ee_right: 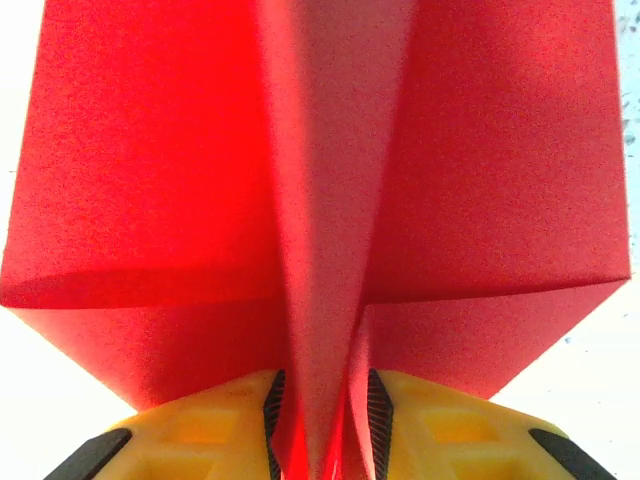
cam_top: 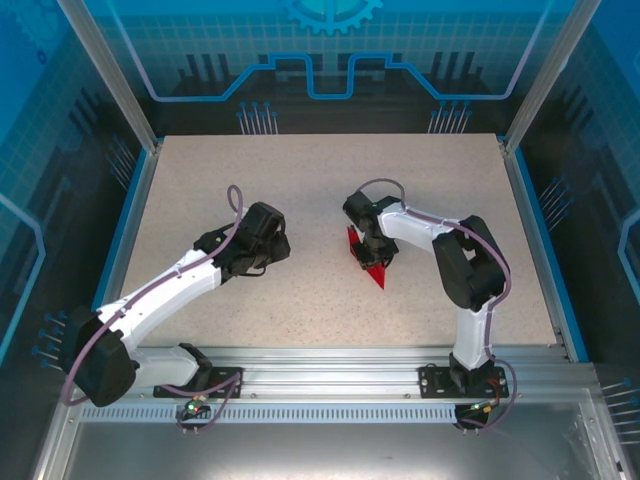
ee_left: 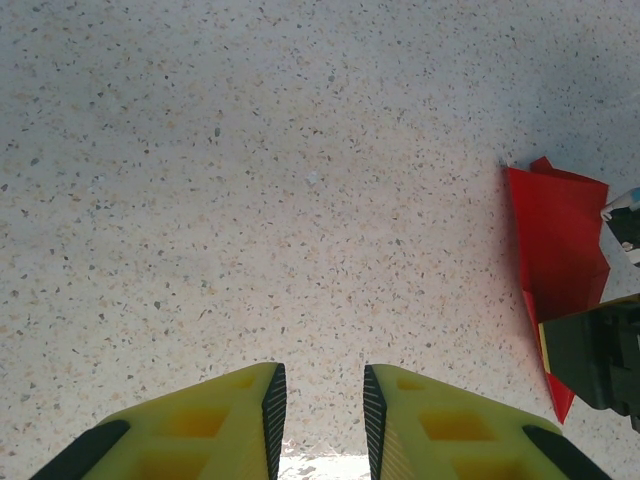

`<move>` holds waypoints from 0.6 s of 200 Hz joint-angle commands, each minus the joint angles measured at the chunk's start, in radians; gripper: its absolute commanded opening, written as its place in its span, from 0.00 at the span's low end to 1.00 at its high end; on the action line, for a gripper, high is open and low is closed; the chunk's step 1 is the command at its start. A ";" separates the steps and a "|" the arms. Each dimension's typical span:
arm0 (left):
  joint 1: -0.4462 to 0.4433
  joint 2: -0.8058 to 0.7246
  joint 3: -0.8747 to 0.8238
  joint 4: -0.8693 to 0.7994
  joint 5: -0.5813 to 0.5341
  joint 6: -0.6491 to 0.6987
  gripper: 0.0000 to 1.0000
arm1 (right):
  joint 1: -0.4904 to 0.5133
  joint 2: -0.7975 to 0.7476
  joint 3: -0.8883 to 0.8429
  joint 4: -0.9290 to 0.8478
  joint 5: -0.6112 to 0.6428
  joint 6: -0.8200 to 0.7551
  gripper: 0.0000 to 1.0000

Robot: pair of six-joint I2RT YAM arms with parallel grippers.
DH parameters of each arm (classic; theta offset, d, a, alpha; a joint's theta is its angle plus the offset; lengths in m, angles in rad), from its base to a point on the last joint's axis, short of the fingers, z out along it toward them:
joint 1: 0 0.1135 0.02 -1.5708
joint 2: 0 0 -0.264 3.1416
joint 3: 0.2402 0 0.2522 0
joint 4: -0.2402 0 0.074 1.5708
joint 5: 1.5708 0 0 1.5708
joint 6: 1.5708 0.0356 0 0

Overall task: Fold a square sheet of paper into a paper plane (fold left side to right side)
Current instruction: Move the paper plane to the center of the table.

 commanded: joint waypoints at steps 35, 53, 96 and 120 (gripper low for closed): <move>-0.001 -0.063 -0.024 -0.020 -0.023 -0.001 0.34 | -0.011 -0.001 0.040 -0.041 0.035 -0.005 0.10; -0.001 -0.086 -0.029 -0.015 -0.025 0.005 0.41 | -0.020 0.009 0.103 -0.094 0.063 0.015 0.09; -0.001 -0.131 -0.037 -0.028 -0.028 0.025 0.52 | -0.049 0.111 0.328 -0.210 0.086 0.105 0.10; -0.001 -0.143 -0.045 -0.035 -0.027 0.028 0.58 | -0.048 0.218 0.486 -0.273 0.110 0.134 0.10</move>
